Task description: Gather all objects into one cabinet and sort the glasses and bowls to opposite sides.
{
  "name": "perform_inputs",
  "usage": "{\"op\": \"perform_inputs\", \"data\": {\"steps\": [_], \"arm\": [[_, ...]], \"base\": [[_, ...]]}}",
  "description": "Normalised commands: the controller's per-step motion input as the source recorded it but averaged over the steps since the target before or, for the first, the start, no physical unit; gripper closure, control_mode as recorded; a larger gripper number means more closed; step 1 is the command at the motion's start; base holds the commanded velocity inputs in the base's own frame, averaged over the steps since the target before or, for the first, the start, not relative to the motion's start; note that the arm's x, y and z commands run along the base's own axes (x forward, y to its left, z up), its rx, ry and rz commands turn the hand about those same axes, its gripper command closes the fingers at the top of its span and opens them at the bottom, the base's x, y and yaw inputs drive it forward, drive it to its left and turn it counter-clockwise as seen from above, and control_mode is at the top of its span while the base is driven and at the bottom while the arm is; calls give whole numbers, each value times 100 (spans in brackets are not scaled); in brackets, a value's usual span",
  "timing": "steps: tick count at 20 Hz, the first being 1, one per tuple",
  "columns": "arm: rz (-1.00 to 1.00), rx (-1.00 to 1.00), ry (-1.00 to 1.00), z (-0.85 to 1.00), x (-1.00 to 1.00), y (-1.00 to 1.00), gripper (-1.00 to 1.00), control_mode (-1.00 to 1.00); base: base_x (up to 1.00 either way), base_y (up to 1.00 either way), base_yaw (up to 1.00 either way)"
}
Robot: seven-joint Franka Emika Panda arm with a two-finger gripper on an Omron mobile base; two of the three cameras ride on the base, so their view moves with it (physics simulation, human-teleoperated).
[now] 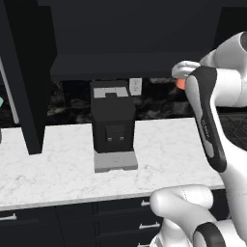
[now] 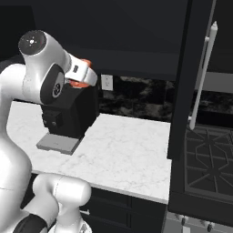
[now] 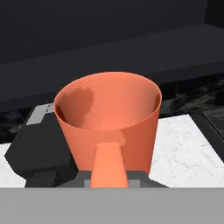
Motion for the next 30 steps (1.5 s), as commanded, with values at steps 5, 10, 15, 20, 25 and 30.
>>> {"op": "perform_inputs", "data": {"steps": [5,10,15,20,25,30], "arm": [[8,-11,5,-19,-100,24,100,-100],[2,-6,13,-26,-74,12,100,-100],[0,0,0,0,0,0,100,100],[0,0,0,0,0,0,100,100],[0,0,0,0,0,0,100,100],[0,0,0,0,0,0,100,100]], "base": [[0,0,0],[0,0,0],[-27,2,0],[-100,0,-2],[-100,1,-33],[-32,17,-85]]}}
